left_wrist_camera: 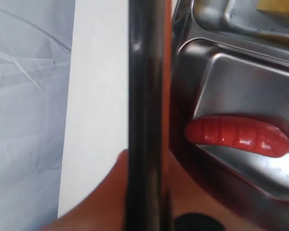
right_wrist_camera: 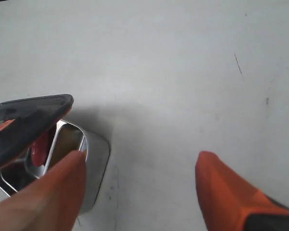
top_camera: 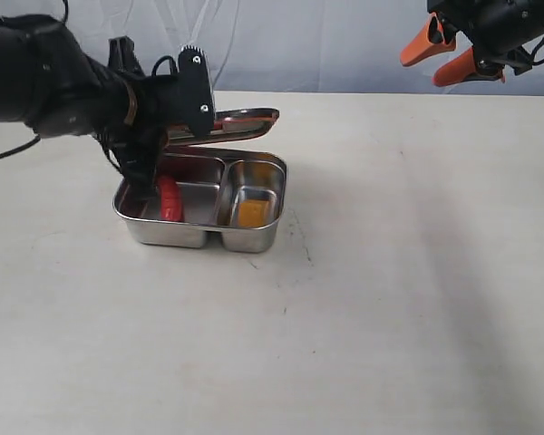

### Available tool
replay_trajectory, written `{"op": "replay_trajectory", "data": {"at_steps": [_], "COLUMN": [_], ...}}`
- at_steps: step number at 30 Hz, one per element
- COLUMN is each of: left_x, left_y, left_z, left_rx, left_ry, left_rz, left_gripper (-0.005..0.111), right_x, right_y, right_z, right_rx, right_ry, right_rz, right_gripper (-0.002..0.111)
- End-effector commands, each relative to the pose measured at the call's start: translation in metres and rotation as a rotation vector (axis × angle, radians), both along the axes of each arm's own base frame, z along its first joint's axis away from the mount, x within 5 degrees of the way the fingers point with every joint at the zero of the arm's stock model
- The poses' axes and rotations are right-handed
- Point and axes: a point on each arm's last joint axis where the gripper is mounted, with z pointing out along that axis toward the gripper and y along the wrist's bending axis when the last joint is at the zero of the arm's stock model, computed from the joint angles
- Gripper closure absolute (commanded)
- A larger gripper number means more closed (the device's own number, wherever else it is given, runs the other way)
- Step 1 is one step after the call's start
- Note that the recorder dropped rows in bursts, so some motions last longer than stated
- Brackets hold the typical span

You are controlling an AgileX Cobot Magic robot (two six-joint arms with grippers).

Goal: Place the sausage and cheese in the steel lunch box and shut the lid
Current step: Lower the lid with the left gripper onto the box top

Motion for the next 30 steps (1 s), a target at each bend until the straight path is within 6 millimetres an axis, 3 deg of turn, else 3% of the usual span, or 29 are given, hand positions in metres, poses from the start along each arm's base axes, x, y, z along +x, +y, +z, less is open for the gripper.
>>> {"op": "replay_trajectory", "data": {"at_steps": [1, 10, 19, 30], "left_x": [-0.017, -0.039, -0.054, -0.075], "left_y": [-0.01, -0.011, -0.018, -0.007], "left_z": [-0.015, -0.038, -0.048, -0.073], "left_rx": [-0.023, -0.021, -0.051, -0.049], "left_ry": [-0.037, 0.029, 0.088, 0.186], "left_rz": [-0.037, -0.025, 0.011, 0.024], "left_gripper": [0.107, 0.107, 0.107, 0.107], "right_x": [-0.001, 0.003, 0.004, 0.004], "right_y": [-0.004, -0.008, -0.008, -0.006], "right_z": [0.003, 0.002, 0.002, 0.004], "right_rx": [-0.027, -0.074, -0.073, -0.035], "right_ry": [-0.022, -0.06, -0.069, -0.061], "right_rz": [0.006, -0.017, -0.025, -0.032], "right_gripper": [0.046, 0.046, 0.046, 0.046]}}
